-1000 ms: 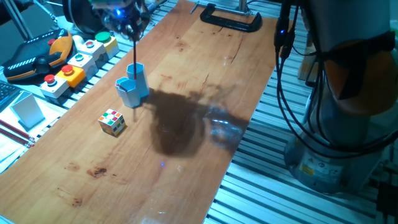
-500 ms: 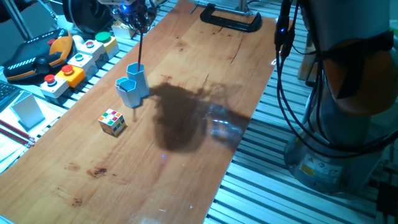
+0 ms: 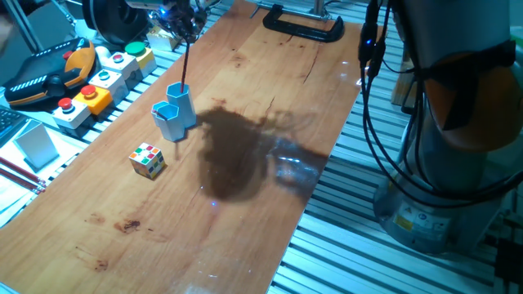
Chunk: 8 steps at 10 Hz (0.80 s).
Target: Put the pen into the pen holder
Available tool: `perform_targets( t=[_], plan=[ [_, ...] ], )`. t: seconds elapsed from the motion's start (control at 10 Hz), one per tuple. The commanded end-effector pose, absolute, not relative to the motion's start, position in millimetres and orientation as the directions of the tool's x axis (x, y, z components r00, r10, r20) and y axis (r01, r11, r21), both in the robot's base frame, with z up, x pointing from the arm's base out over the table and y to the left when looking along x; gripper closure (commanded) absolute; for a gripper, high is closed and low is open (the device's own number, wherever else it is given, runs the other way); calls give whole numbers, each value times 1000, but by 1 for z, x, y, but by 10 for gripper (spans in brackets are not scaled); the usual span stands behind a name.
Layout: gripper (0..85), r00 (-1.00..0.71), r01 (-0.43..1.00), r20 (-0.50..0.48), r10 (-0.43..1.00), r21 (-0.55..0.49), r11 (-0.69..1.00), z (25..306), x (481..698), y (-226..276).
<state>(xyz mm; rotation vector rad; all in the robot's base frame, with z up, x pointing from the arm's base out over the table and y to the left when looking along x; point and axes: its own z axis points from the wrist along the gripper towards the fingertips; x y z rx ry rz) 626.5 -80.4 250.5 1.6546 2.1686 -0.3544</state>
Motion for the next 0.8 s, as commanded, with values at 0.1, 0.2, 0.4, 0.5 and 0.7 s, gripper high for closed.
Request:
perform_targets(
  t=[0.1,0.2,0.4,0.5,0.7],
  plan=[
    [843,-205,966,-474,856,44,256,249,624,-88],
    [843,-199,965,-467,862,58,255,248,621,-101],
    [843,-167,972,-469,867,69,224,246,617,-108],
    [843,-158,975,-468,869,63,211,247,617,-106],
    [843,-164,975,-464,871,56,214,249,614,-110]
  ],
)
